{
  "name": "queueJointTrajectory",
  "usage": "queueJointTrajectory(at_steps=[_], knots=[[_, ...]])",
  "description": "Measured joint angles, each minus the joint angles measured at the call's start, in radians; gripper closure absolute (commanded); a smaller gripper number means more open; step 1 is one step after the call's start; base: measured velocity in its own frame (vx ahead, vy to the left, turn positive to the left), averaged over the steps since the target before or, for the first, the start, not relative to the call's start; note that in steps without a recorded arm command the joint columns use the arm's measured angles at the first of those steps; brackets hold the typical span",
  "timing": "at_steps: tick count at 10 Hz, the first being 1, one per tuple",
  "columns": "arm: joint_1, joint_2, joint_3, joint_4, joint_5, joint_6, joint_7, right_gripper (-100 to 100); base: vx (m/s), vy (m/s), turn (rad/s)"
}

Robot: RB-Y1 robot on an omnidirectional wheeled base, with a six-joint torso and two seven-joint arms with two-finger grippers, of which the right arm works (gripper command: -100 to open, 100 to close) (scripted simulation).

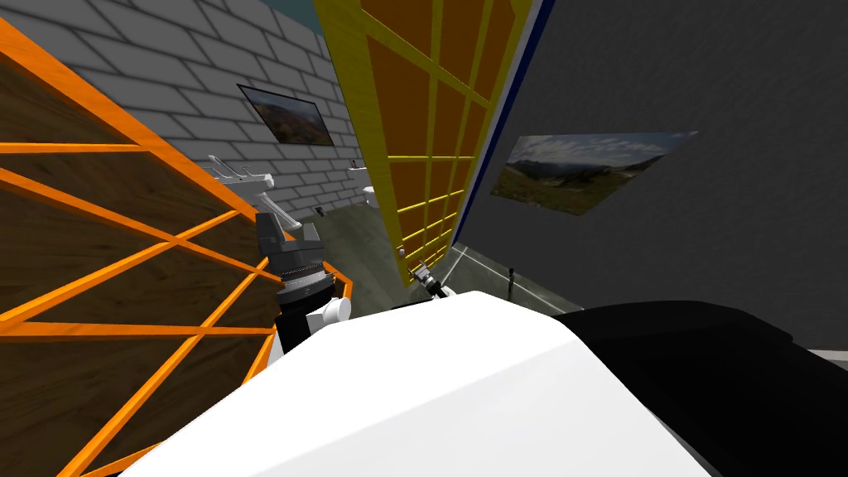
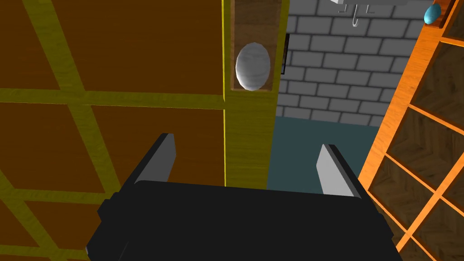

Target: Push the door open

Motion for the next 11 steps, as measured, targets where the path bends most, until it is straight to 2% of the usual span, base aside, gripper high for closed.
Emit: queueJointTrajectory(at_steps=[2, 3, 4, 5, 7, 9, 10, 11], knots=[[-0.008, 0.007, -0.003, 0.010, 0.004, 0.001, 0.021, -100, 0.037, 0.031, 0.014], [-0.001, -0.012, -0.001, -0.004, 0.004, 0.007, 0.019, -100, 0.154, 0.090, 0.020], [-0.022, -0.024, -0.011, 0.037, -0.002, -0.008, 0.028, -100, 0.146, 0.082, 0.012], [-0.022, -0.035, -0.013, 0.038, -0.003, -0.013, 0.031, -100, 0.149, 0.087, 0.017], [-0.011, -0.051, -0.010, 0.016, -0.003, -0.003, 0.026, -100, 0.182, 0.080, 0.021], [-0.015, -0.048, -0.013, 0.019, -0.006, -0.003, 0.026, -100, 0.176, 0.123, 0.024], [-0.016, -0.037, -0.015, 0.019, -0.007, -0.003, 0.028, -100, 0.155, 0.135, 0.025], [-0.027, -0.018, -0.021, 0.042, -0.011, -0.012, 0.033, -100, 0.075, 0.065, 0.001]])
